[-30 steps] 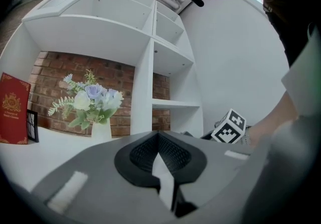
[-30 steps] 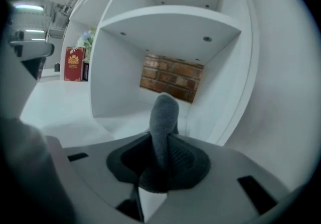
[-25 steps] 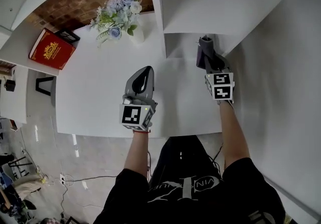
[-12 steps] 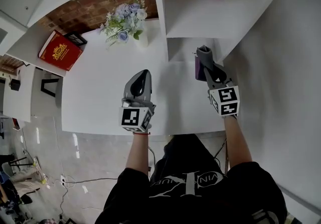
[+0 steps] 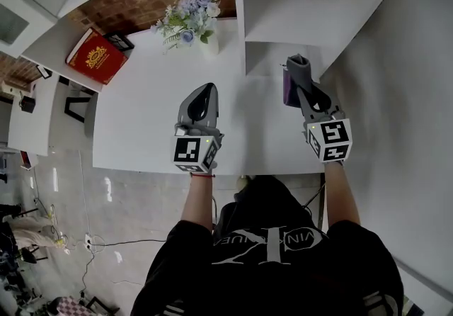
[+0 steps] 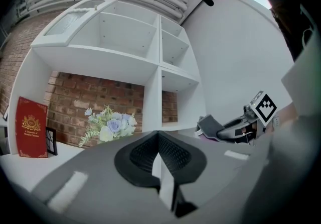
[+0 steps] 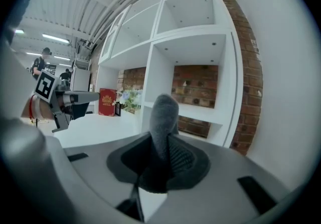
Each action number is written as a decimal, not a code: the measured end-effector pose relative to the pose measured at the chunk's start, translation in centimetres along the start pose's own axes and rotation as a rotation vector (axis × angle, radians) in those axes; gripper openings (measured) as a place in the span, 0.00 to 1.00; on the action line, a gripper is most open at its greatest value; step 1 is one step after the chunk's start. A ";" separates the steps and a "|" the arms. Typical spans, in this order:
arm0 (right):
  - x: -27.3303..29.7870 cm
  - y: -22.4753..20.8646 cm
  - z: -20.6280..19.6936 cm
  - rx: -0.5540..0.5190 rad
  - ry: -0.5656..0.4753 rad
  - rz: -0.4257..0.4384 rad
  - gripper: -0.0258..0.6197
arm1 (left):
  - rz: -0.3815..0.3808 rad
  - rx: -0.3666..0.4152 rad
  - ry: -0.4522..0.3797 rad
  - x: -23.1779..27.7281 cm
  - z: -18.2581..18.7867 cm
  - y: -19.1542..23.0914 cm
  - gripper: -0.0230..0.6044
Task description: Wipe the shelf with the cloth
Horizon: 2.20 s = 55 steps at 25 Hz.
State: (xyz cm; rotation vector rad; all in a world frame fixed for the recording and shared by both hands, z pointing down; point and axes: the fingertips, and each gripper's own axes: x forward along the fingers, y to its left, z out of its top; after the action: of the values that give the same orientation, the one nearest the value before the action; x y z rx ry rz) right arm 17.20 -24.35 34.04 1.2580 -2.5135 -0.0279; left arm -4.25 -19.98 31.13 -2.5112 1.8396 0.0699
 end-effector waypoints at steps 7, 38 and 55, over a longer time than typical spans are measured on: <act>-1.7 -0.1 2.4 0.015 -0.055 -0.009 0.17 | 0.005 0.028 -0.005 -0.9 1.8 -0.1 0.04; -3.5 -1.2 6.7 0.051 -0.169 -0.020 0.17 | 0.072 0.032 -0.057 -2.3 5.6 2.2 0.04; -2.3 -1.1 6.6 0.065 -0.174 -0.005 0.17 | 0.096 0.017 -0.042 -2.2 4.8 3.3 0.04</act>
State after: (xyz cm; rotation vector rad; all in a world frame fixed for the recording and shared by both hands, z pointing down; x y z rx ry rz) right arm 17.37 -24.08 26.92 1.3406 -2.6785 -0.0605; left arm -8.10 -18.67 26.42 -2.3902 1.9350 0.1080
